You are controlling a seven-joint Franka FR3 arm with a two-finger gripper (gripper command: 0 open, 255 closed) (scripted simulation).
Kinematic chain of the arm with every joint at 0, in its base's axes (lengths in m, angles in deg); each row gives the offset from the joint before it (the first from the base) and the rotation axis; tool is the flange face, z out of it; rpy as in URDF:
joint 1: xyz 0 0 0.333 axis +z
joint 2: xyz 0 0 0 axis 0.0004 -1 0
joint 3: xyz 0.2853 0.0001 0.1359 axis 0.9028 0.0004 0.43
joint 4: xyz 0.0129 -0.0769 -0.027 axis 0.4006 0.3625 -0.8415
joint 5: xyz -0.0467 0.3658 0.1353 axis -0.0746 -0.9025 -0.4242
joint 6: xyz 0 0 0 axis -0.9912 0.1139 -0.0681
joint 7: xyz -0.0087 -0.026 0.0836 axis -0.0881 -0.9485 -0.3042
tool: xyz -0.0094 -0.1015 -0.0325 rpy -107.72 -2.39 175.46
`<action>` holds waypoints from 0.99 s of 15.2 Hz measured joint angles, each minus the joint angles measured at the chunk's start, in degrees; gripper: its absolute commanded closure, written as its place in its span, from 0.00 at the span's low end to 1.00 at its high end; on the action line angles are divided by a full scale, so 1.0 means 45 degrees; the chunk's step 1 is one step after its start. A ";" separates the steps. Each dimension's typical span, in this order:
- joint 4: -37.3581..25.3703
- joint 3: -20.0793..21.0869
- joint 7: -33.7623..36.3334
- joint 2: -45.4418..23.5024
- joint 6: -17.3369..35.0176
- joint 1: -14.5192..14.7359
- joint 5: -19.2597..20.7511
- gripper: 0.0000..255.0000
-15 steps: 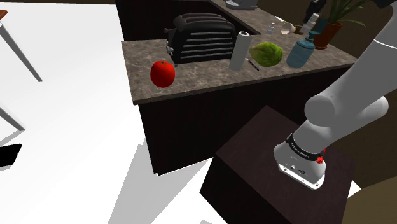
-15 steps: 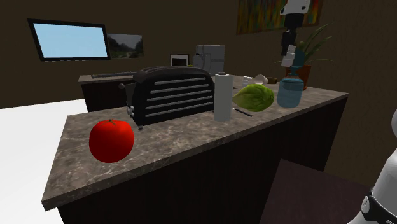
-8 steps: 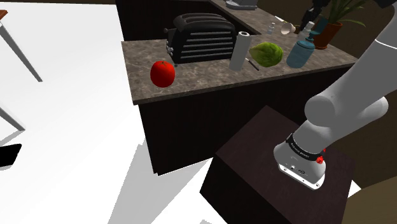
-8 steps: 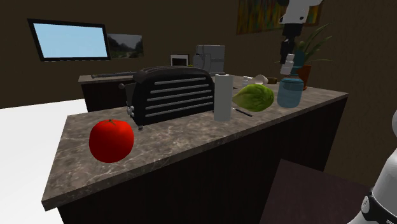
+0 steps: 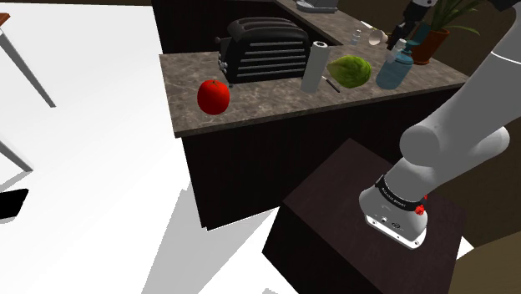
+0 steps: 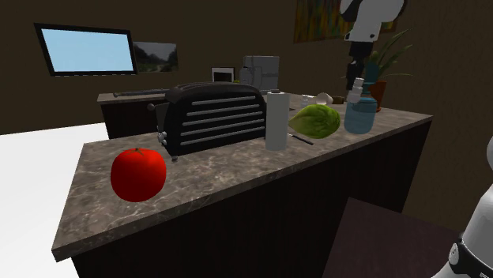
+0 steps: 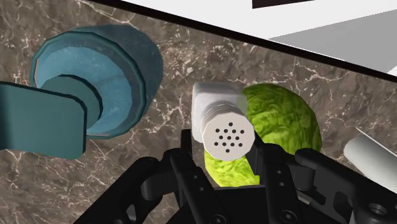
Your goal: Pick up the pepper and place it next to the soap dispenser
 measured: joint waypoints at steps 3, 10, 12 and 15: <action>0.0427 0.0013 -0.0045 -0.0079 0.0496 0.0005 -0.0055 1.00; 0.1294 0.0046 -0.0228 -0.0423 0.1662 -0.0016 -0.0287 1.00; 0.1500 0.0057 -0.0284 -0.0533 0.1964 -0.0025 -0.0362 1.00; 0.1753 0.0065 -0.0417 -0.0720 0.2377 -0.0065 -0.0494 1.00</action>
